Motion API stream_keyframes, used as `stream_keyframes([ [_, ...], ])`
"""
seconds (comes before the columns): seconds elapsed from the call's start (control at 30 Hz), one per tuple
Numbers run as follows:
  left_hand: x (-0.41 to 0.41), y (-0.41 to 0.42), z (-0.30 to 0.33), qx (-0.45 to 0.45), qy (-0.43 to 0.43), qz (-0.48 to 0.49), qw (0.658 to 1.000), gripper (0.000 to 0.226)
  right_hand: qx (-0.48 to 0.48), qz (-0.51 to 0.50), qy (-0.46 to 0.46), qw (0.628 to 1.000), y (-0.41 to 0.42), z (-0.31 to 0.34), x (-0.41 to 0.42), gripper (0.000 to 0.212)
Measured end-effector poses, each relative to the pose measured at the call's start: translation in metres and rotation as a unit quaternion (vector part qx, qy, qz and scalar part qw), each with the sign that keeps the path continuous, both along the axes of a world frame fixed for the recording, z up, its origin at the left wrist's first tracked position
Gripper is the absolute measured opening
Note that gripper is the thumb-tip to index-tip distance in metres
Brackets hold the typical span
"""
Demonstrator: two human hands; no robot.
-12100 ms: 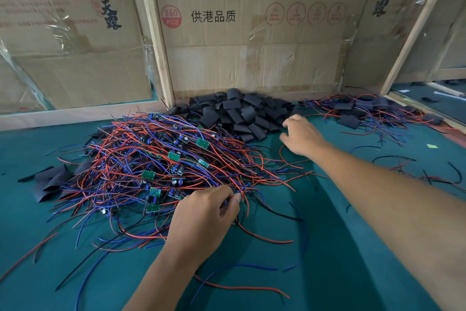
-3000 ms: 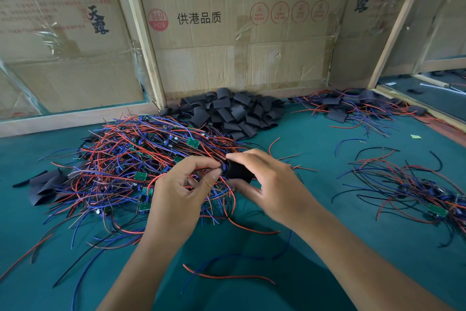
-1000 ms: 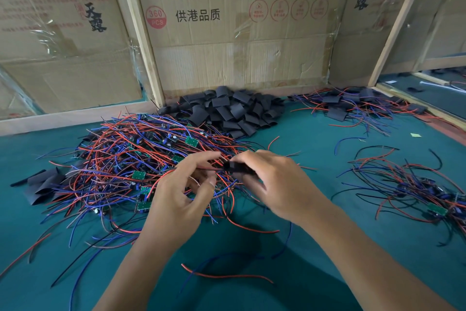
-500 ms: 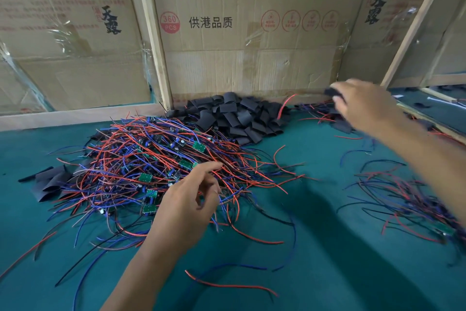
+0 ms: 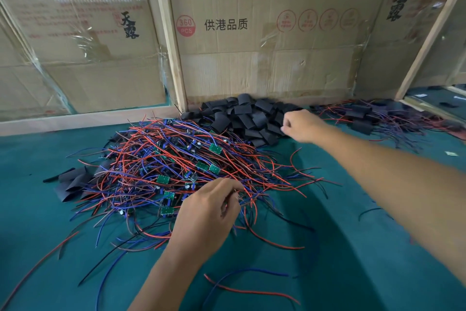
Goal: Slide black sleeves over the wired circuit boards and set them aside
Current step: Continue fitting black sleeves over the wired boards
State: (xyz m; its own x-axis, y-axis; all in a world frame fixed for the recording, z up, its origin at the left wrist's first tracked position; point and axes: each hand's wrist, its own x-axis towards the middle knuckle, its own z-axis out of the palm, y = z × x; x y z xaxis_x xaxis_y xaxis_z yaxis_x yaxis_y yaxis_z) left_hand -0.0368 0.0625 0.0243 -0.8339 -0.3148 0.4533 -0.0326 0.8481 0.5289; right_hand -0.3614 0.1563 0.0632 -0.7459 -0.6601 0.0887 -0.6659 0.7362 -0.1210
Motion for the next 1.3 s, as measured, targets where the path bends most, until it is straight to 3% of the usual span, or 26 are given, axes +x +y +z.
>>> stream_keyframes([
  [0.07,0.000,0.000,0.001,0.002,0.009,-0.002,1.000,0.017,-0.011,-0.007,0.007,1.000,-0.018,-0.006,0.004,0.017],
  [0.23,0.001,0.002,0.001,0.004,0.038,0.002,0.999,0.022,0.073,-0.016,-0.041,0.996,-0.036,-0.005,0.003,0.049],
  [0.33,0.001,0.004,0.002,-0.005,0.043,0.002,0.999,0.022,0.107,0.004,0.005,0.994,-0.035,-0.008,0.002,0.036],
  [0.43,0.000,0.005,0.002,-0.006,0.045,0.001,0.999,0.022,0.099,-0.002,0.047,0.994,-0.028,-0.005,0.009,0.036],
  [0.53,0.000,0.003,0.002,0.002,0.054,0.015,0.998,0.018,0.013,-0.059,0.059,0.996,-0.015,0.009,0.028,0.037],
  [0.63,-0.001,0.002,0.000,0.010,0.059,0.024,0.998,0.014,-0.169,-0.086,0.001,0.982,0.010,0.020,0.061,0.035],
  [0.7,-0.003,0.003,0.000,0.008,0.060,0.027,0.998,0.012,-0.332,-0.037,-0.143,0.932,0.029,0.019,0.093,0.027],
  [0.8,-0.004,0.000,0.001,-0.003,0.069,0.072,0.995,0.011,-0.503,0.042,-0.356,0.787,0.047,0.006,0.141,0.022],
  [0.87,-0.002,-0.011,0.002,-0.017,0.080,0.137,0.987,0.010,-0.557,0.045,-0.420,0.715,0.051,-0.010,0.163,0.019],
  [0.9,0.000,-0.019,0.003,-0.015,0.081,0.170,0.982,0.009,-0.564,0.041,-0.421,0.709,0.051,-0.017,0.170,0.017],
  [1.0,0.006,-0.042,0.003,0.008,0.061,0.238,0.969,0.008,-0.516,0.041,-0.347,0.782,0.051,-0.036,0.178,0.009],
  [1.1,0.005,-0.041,0.000,-0.016,0.033,0.229,0.973,0.013,-0.481,0.042,-0.284,0.829,0.053,-0.039,0.180,0.020],
  [1.2,-0.006,-0.038,0.008,-0.083,0.022,0.189,0.978,0.015,-0.486,0.027,-0.253,0.836,0.052,-0.041,0.181,0.026],
  [1.3,-0.031,-0.049,0.030,-0.168,-0.015,0.161,0.973,0.020,-0.483,0.020,-0.258,0.836,0.051,-0.044,0.177,0.020],
])
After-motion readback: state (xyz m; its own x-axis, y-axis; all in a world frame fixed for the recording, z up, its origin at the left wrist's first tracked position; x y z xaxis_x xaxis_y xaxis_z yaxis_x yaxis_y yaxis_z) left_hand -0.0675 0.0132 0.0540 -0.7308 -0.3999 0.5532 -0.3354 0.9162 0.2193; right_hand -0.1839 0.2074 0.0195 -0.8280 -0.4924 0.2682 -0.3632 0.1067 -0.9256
